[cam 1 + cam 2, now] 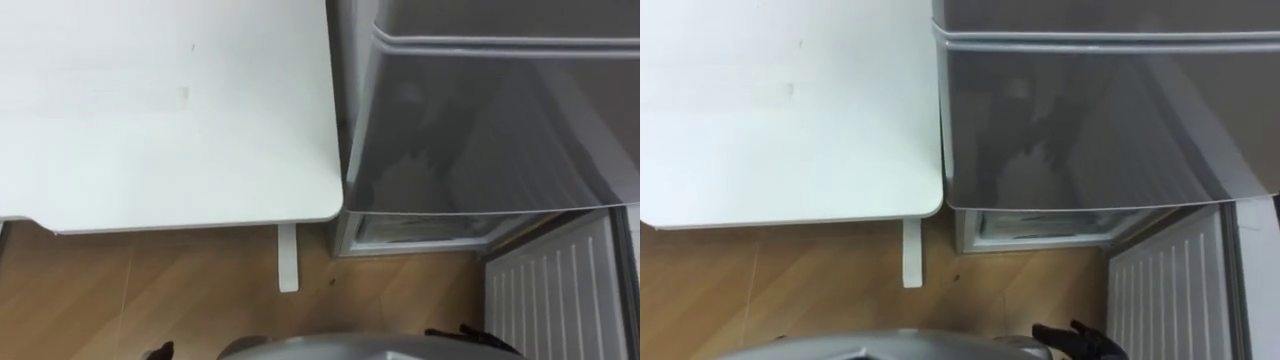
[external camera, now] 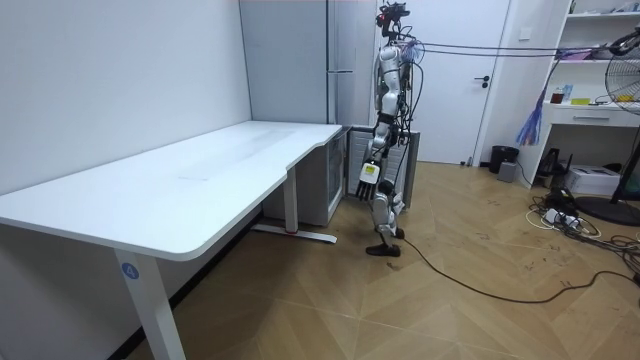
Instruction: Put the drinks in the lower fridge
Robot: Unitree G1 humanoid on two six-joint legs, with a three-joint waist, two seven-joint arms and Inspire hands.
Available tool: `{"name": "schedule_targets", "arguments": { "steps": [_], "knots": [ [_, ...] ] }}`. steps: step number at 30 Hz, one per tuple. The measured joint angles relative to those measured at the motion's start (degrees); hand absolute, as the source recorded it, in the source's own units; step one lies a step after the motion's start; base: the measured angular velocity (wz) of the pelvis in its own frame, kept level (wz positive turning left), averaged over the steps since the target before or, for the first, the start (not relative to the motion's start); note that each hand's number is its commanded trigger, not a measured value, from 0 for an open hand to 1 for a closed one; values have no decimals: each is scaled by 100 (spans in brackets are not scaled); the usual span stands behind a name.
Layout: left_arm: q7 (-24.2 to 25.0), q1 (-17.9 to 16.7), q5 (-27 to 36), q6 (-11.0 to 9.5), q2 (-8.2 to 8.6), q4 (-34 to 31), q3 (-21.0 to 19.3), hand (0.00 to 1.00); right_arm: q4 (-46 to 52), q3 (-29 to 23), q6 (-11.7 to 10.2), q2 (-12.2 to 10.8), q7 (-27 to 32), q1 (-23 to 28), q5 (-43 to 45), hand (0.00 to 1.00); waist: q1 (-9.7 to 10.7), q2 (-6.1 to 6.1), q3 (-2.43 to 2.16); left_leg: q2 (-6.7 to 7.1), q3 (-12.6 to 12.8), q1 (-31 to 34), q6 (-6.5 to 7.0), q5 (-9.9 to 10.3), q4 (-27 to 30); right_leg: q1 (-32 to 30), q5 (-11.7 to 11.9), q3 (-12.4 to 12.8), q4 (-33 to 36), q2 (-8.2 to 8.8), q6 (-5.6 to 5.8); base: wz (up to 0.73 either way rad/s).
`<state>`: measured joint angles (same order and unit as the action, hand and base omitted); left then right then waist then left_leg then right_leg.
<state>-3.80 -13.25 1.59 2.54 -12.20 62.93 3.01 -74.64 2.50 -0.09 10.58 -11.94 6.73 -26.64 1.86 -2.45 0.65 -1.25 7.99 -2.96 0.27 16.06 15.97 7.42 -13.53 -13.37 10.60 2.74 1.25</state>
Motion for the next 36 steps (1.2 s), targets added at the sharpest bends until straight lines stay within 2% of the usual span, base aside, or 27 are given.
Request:
{"name": "schedule_targets", "arguments": {
  "steps": [4, 7, 11, 12, 13, 15, 17, 19, 20, 25, 27, 33, 36],
  "knots": [
    [-105, 97, -4, -30, 113, -4, -280, 0, 187, -225, 55, 7, 363, 3, 424, 0, -19, -14, 1, 7, 15, -40, 13, -60, -70, -5, 52, 67, 3, -3, -5, -4],
    [-62, 142, -22, -71, 128, -13, -430, 0, 542, -664, 85, 31, 650, 10, 726, 0, 7, -12, -9, -8, 62, -67, 20, -77, -125, 5, 97, 86, 3, -15, -16, -10],
    [-19, 142, -117, -290, 119, 1, -751, 0, 1049, -1095, -80, 187, 1023, -2, 856, 0, 63, -53, -18, 3, 77, -133, 35, -105, -149, 37, 119, 88, 4, -4, -14, -2],
    [-18, 147, -118, -303, 121, -1, -761, 0, 1115, -1149, -110, 206, 1066, -5, 899, 0, 75, -62, -21, 4, 86, -143, 35, -105, -156, 41, 120, 90, 5, -3, -14, -6],
    [-5, 121, -128, -308, 131, -8, -781, 0, 1387, -1305, -111, 226, 1153, 17, 973, 0, 89, -92, -44, 4, 115, -162, 36, -107, -177, 43, 119, 124, 14, -4, -13, -12],
    [52, 94, -153, -315, 135, -9, -851, 0, 1825, -1468, -129, 283, 1247, 18, 1104, 0, 126, -82, -47, 6, 157, -171, 38, -125, -221, 33, 121, 223, 11, -8, -11, -12],
    [64, 95, -242, -407, 145, -9, -986, 0, 2199, -1643, -220, 337, 1354, 18, 1133, 0, 134, -81, -49, -3, 215, -170, 35, -132, -243, -6, 126, 259, 12, -13, -16, -12],
    [66, 92, -240, -531, 146, -11, -1039, 0, 2487, -1776, -410, 418, 1452, 13, 1194, 0, 137, -78, -57, -10, 252, -176, 35, -132, -245, -42, 138, 266, 9, -17, -20, -10],
    [73, 87, -240, -555, 147, -9, -1071, 0, 2632, -1790, -415, 472, 1459, 17, 1294, 0, 147, -80, -59, -8, 266, -179, 35, -133, -245, -51, 139, 312, 12, -17, -18, -6],
    [93, 12, -245, -553, 147, -10, -1240, 0, 3404, -1928, -391, 553, 1506, 28, 1375, 0, 190, -103, -61, 1, 306, -181, 41, -139, -290, -79, 143, 381, 13, -18, -11, -6],
    [100, -4, -270, -552, 149, -10, -1319, 0, 3722, -1964, -404, 591, 1540, 27, 1385, 0, 226, -124, -77, 0, 315, -189, 41, -139, -291, -102, 144, 387, 11, -20, -10, -2],
    [48, -81, -462, -553, 150, -13, -1623, 0, 3987, -2191, -430, 675, 1774, 0, 1549, 0, 233, -278, -107, -6, 310, -258, 34, -143, -307, -53, 144, 426, 3, -30, -10, 0],
    [32, -131, -560, -553, 139, -16, -1645, 0, 4160, -2386, -430, 695, 1964, 0, 1578, 0, 242, -329, -87, -8, 360, -265, 34, -143, -324, -74, 144, 519, 3, -37, -10, -9]
  ]
}}
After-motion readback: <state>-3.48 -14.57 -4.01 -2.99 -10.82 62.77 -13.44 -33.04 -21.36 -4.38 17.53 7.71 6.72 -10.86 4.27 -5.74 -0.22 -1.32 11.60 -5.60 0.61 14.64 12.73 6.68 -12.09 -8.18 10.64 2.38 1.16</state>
